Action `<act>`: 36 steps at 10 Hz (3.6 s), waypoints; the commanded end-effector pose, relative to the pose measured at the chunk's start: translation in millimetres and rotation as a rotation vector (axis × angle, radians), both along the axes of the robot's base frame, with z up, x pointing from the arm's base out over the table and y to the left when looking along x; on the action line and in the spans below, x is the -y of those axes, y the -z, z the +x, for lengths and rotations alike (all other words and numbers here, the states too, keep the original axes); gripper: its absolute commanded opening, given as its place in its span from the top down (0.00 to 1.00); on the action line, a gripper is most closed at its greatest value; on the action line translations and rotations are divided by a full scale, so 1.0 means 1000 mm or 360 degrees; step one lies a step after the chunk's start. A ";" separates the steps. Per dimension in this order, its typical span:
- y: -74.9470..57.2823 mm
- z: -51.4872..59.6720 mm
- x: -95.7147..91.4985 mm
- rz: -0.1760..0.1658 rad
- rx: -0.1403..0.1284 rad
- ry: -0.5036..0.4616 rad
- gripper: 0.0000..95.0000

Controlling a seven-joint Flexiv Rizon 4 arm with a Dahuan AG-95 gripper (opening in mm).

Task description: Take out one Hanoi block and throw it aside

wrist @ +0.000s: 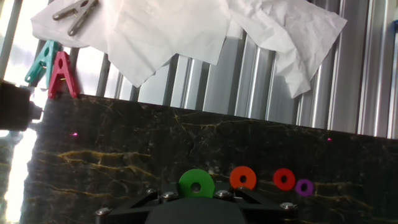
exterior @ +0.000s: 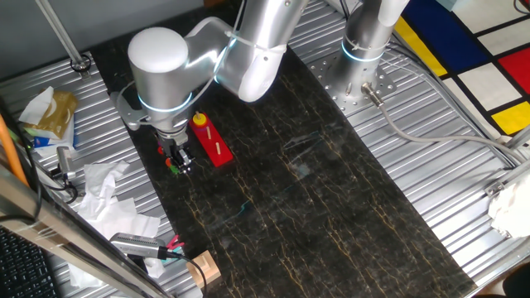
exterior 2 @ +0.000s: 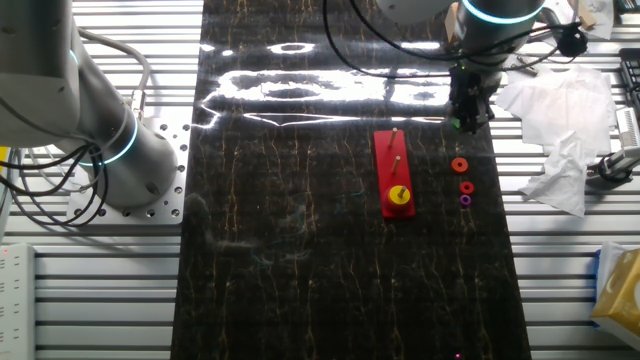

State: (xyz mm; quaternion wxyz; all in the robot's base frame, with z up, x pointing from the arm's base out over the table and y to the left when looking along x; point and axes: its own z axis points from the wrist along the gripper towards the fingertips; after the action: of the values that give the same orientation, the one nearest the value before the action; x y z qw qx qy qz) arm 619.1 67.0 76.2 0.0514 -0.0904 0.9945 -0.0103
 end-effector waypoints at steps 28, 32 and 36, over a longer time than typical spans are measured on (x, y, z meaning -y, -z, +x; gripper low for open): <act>0.026 -0.001 0.012 0.0029 0.0007 -0.0038 1.00; 0.034 0.003 0.012 0.0029 0.0021 -0.0055 1.00; 0.040 0.007 0.012 0.0029 0.0026 -0.0052 1.00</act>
State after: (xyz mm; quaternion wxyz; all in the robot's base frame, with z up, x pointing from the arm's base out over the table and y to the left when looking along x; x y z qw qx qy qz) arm 626.0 55.6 35.9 0.0607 -0.1058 0.9925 -0.0005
